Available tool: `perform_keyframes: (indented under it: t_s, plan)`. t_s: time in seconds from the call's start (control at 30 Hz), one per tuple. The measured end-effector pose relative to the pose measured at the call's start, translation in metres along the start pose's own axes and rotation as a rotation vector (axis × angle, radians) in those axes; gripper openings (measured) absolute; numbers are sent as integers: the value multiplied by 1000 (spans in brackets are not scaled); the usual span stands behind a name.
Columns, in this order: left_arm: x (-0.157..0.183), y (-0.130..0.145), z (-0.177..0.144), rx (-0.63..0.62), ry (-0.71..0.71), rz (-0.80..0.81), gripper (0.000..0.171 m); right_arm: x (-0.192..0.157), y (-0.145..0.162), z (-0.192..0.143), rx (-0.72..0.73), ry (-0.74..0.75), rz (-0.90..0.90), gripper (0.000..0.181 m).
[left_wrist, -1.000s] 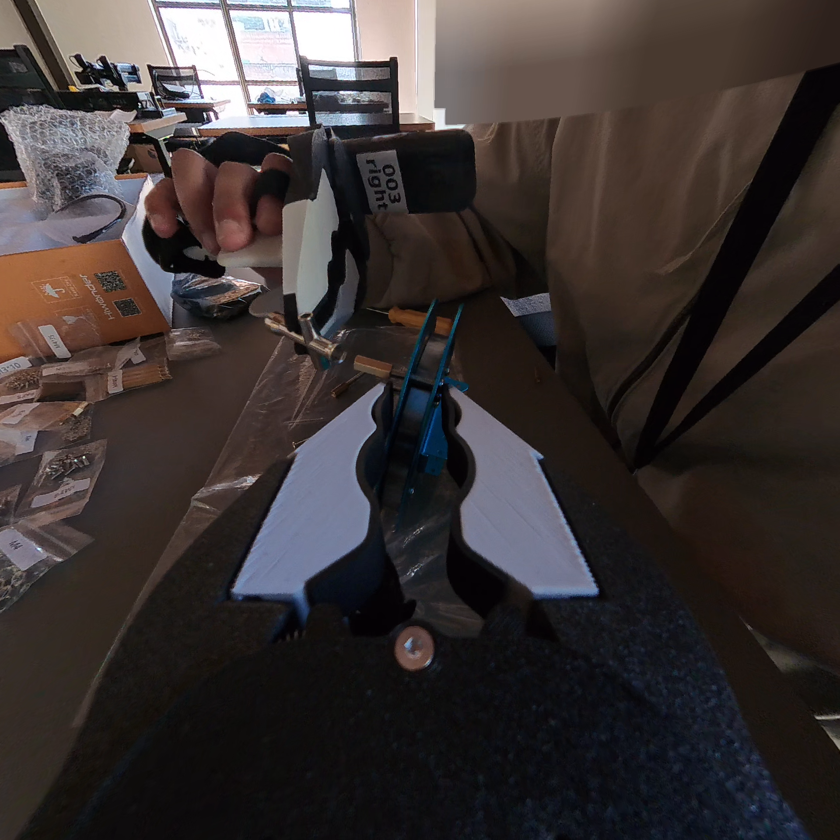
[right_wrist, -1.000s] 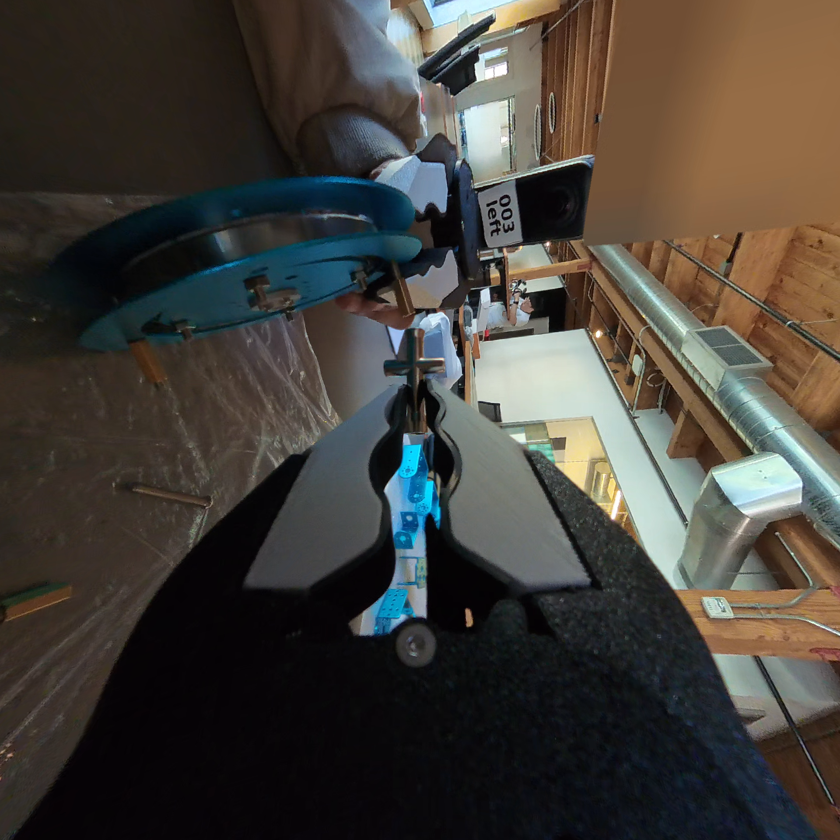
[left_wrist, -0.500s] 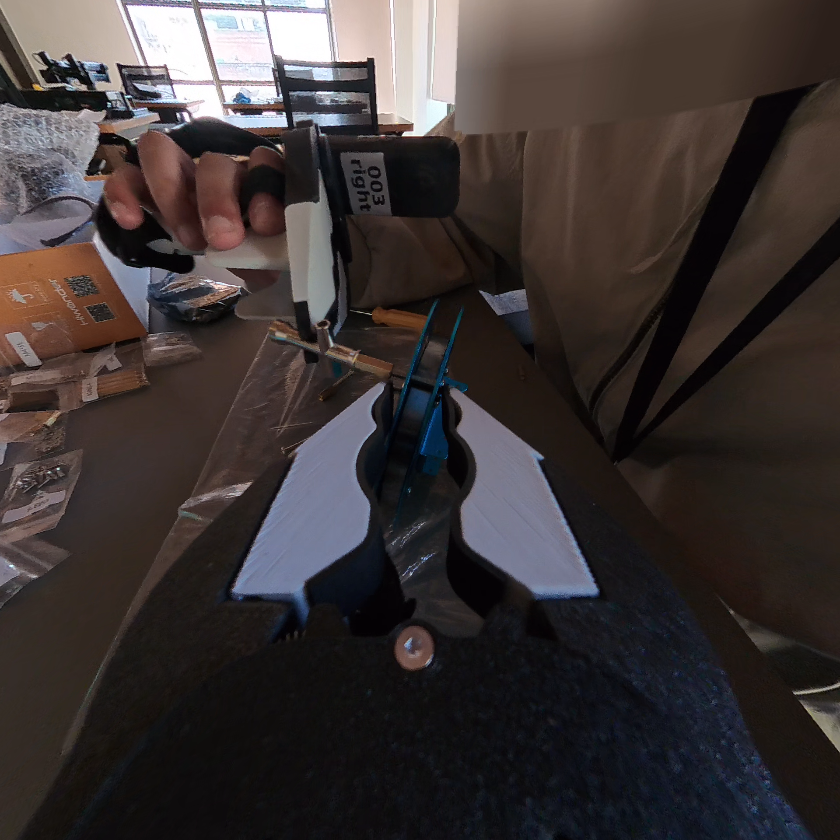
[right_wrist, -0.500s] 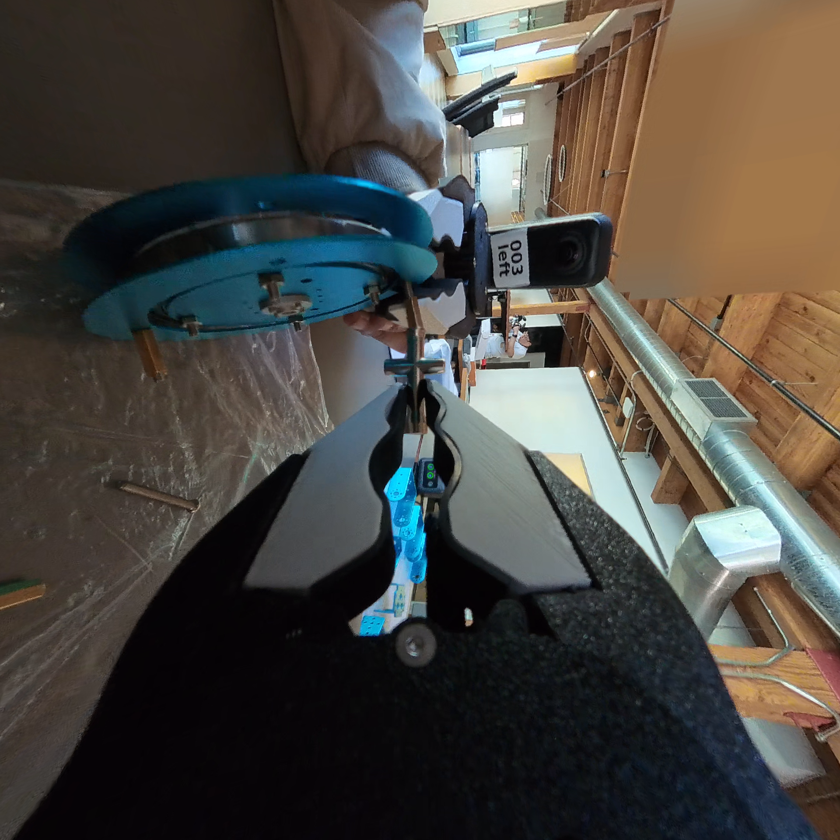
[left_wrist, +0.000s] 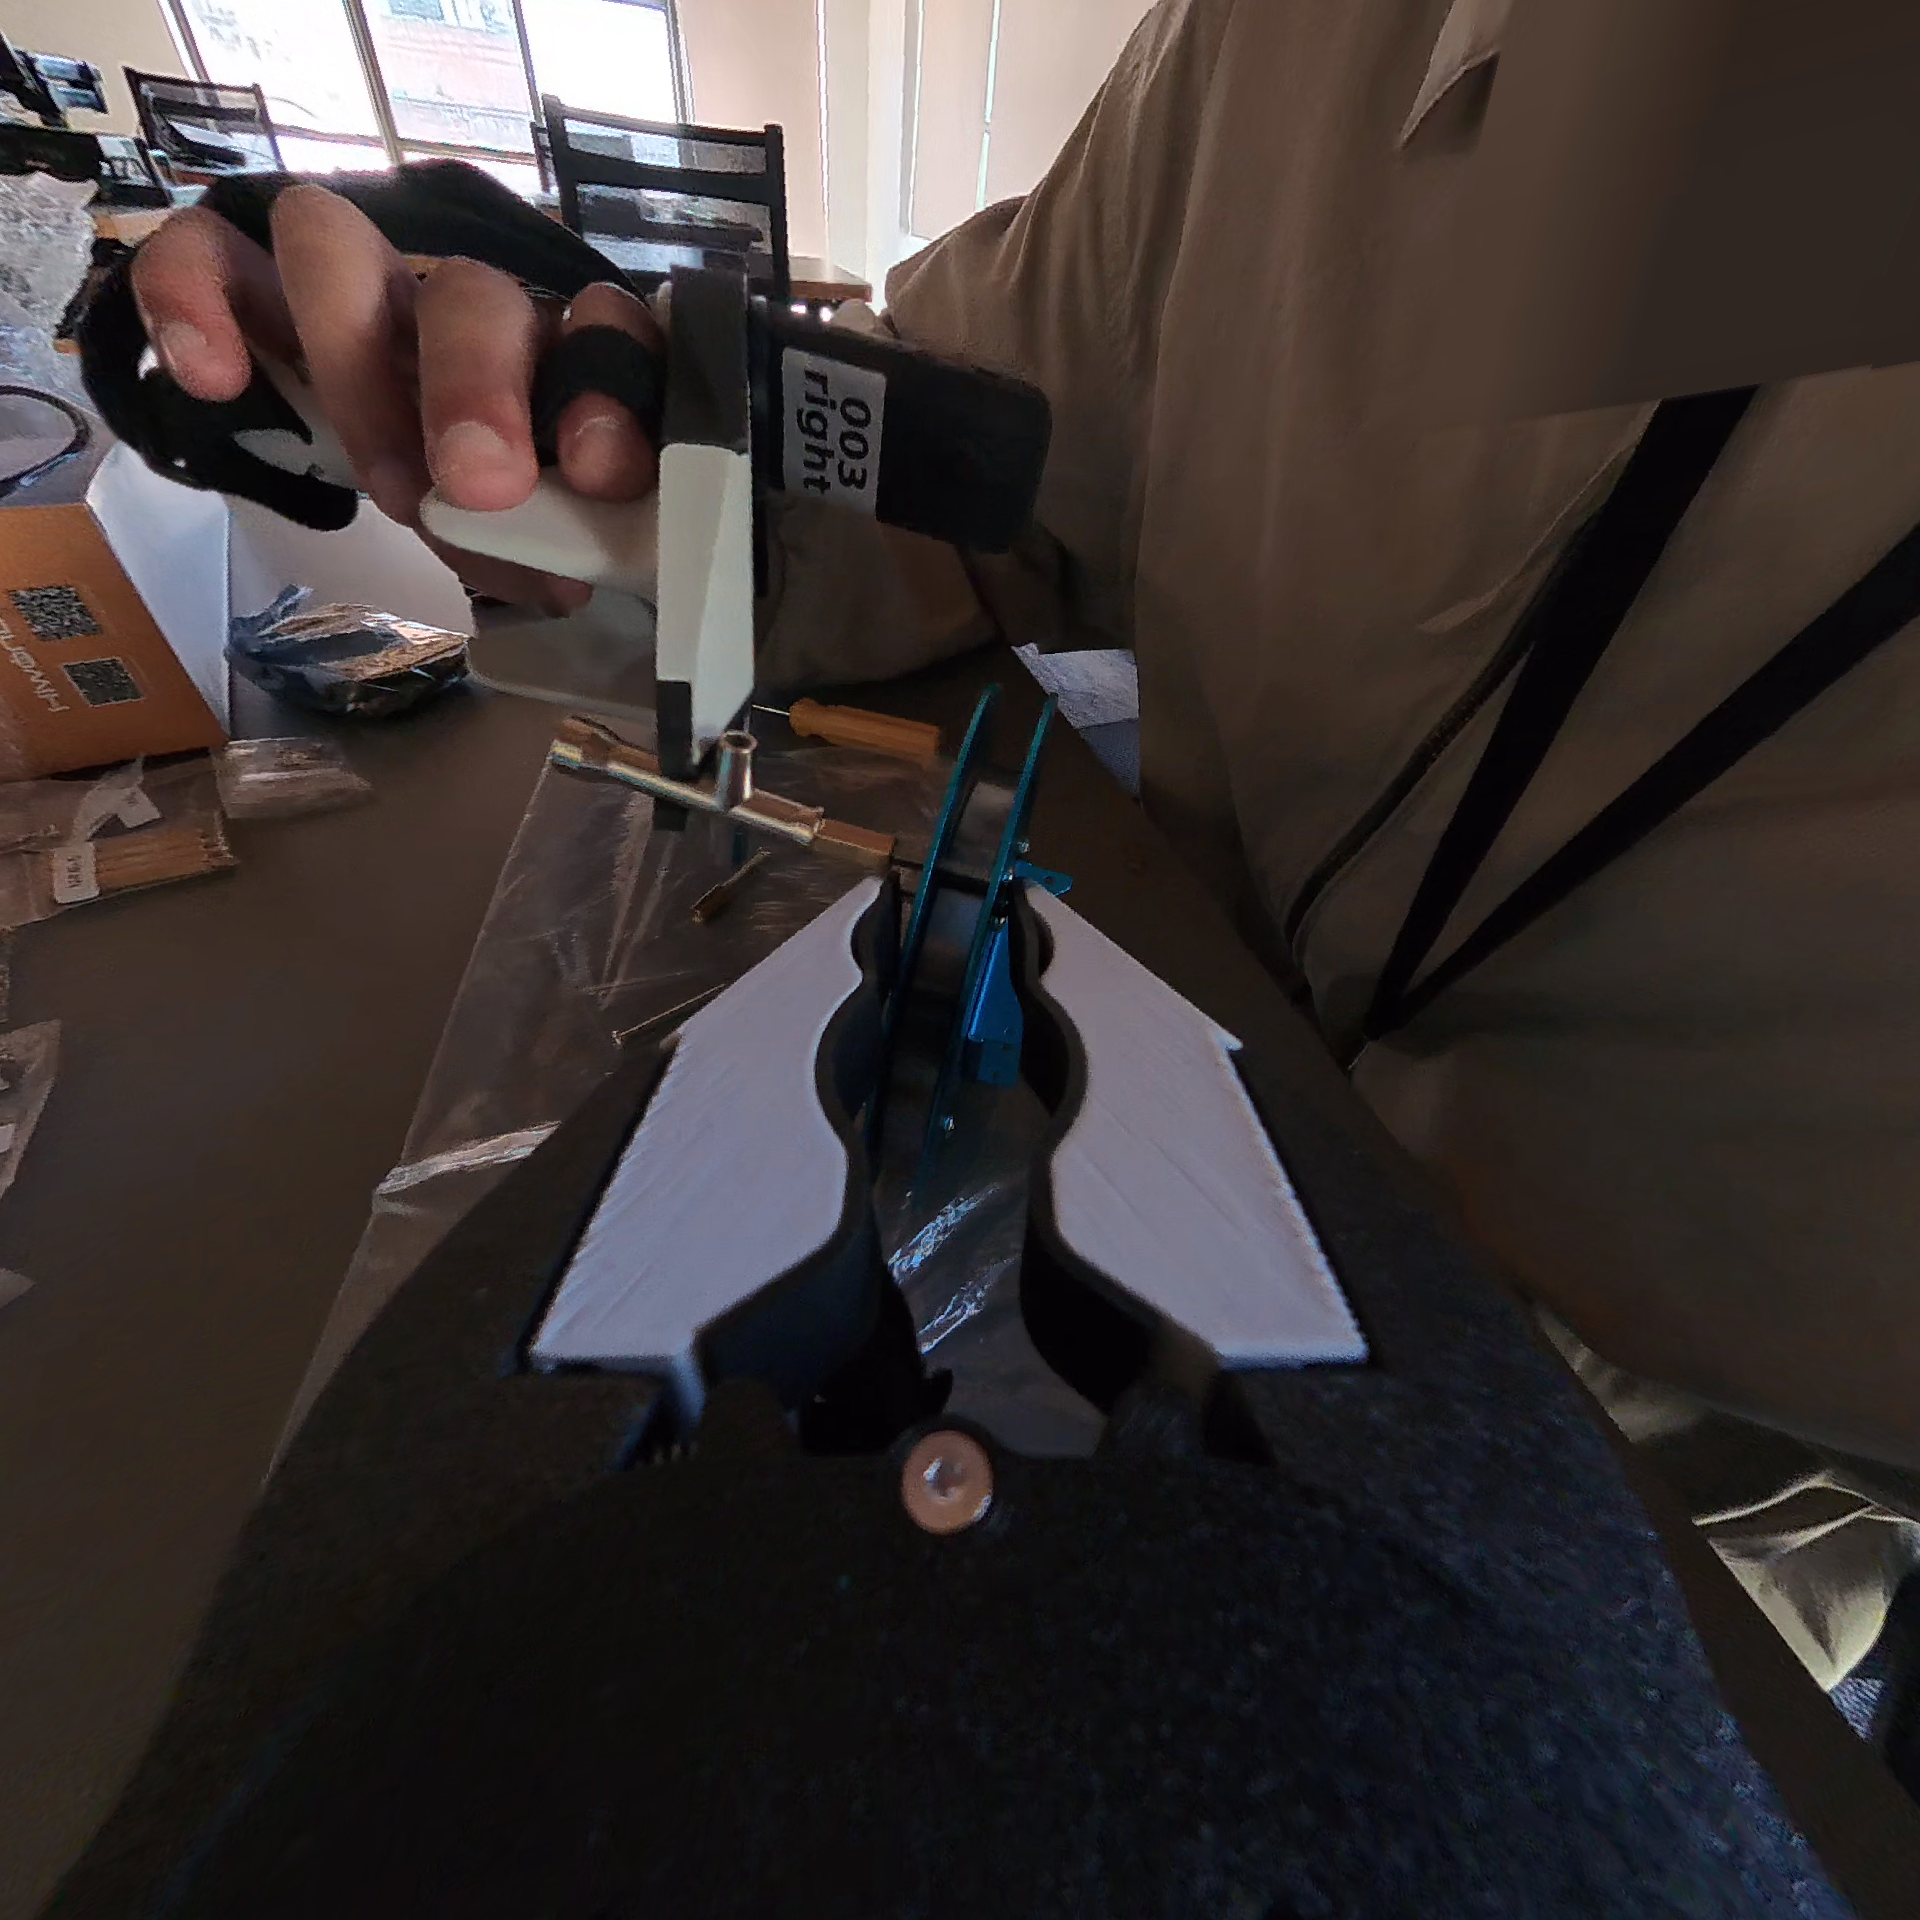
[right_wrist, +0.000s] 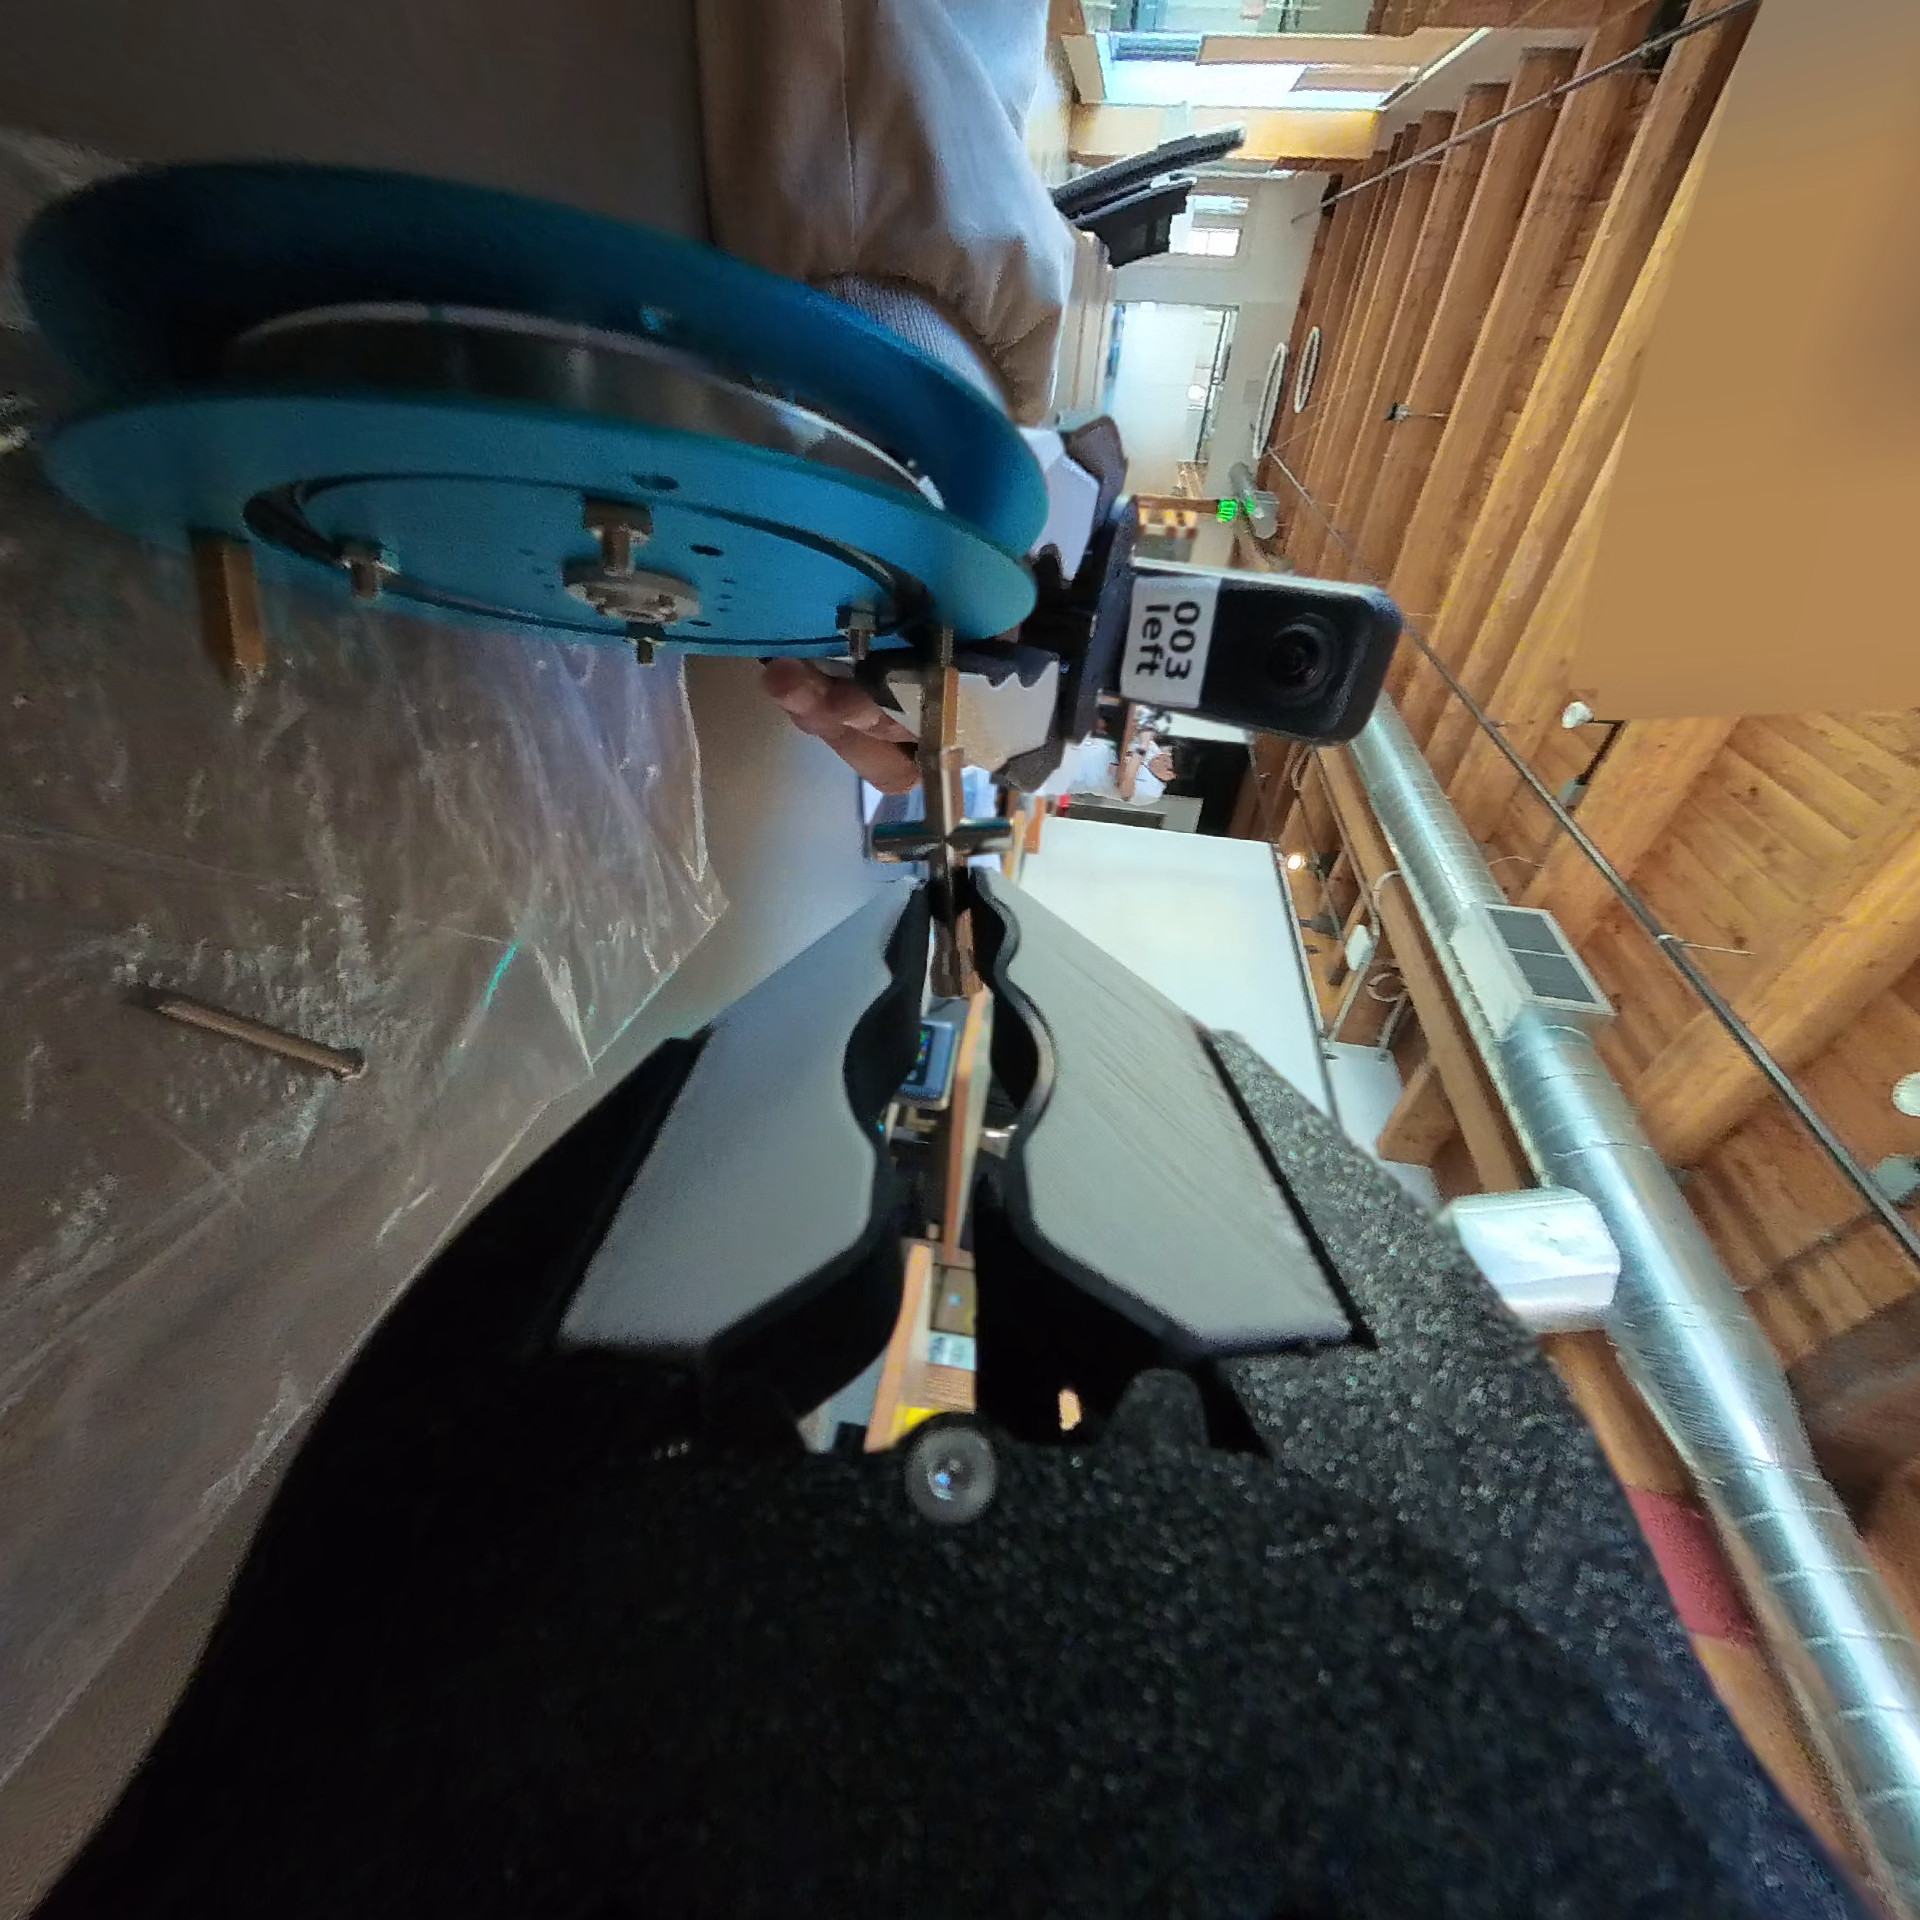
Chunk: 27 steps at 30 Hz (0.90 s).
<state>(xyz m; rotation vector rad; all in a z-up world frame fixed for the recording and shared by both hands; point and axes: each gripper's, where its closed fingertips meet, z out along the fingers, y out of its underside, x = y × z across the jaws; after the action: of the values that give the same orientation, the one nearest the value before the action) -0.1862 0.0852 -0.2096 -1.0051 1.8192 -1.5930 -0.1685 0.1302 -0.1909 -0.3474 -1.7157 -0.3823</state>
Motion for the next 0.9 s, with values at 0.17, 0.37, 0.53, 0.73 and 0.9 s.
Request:
perform_keyframes:
  t_s: [0.17,0.37,0.53,0.73,0.9]
  plan:
    - [0,0,0,2,9,-17,19,2,0,0,-59,53,-55,6]
    - [0,0,0,2,8,-22,19,-4,0,-2,-105,67,38,6]
    - [-2,0,1,2,4,-37,19,-6,1,-4,-104,58,152,6]
    - [-4,0,0,1,-7,-39,19,-9,9,-7,-108,47,266,6]
    - [-4,0,0,2,-8,-41,18,-7,13,-9,-105,66,304,6]
